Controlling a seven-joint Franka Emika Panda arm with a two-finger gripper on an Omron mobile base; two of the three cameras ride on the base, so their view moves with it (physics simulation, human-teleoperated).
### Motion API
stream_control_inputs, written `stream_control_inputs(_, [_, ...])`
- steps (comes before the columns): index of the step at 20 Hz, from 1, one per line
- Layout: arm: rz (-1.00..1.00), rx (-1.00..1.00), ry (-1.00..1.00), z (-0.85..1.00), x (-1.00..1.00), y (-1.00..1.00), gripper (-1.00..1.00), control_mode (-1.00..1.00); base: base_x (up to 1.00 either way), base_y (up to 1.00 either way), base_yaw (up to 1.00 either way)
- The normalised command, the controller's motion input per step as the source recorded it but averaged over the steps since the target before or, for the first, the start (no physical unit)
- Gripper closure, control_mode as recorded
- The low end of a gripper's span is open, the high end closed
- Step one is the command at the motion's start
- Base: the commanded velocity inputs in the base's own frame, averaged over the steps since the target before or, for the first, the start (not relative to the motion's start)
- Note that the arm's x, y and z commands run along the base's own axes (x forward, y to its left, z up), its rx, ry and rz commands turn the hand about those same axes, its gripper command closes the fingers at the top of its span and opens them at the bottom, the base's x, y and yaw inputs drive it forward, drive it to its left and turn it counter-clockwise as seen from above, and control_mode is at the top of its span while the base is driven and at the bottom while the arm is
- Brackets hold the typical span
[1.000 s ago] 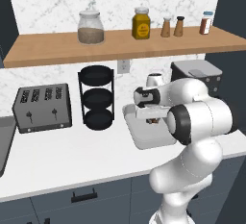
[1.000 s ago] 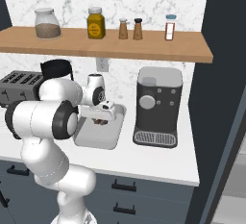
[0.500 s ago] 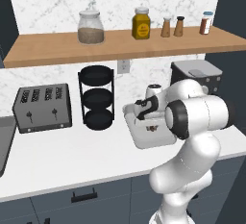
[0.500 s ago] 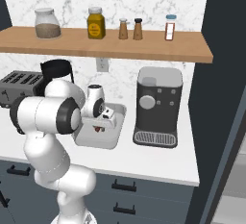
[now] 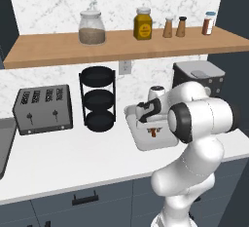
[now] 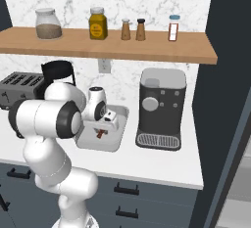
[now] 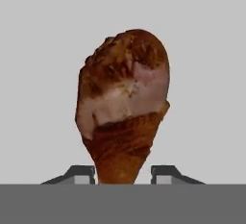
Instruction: Place one lemon and one chicken drumstick in each tupperware on the nearby counter, to pack two identical lunches.
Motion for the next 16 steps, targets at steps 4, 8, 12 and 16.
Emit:
stream_control_inputs(4, [0.0,-0.02,0.0,0.19,0.0,0.0,-1.0,-1.0,0.0,0.0,0.0])
stream_control_inputs(8, [0.0,0.0,-0.02,0.55,-0.1,0.0,-1.0,-1.0,0.0,0.0,0.0])
stream_control_inputs(12, [0.0,0.0,-0.06,0.77,-0.68,0.0,-1.0,-1.0,0.0,0.0,0.0])
stream_control_inputs(16, [0.0,0.04,-0.07,0.66,-1.0,-0.08,-1.0,-1.0,0.0,0.0,0.0])
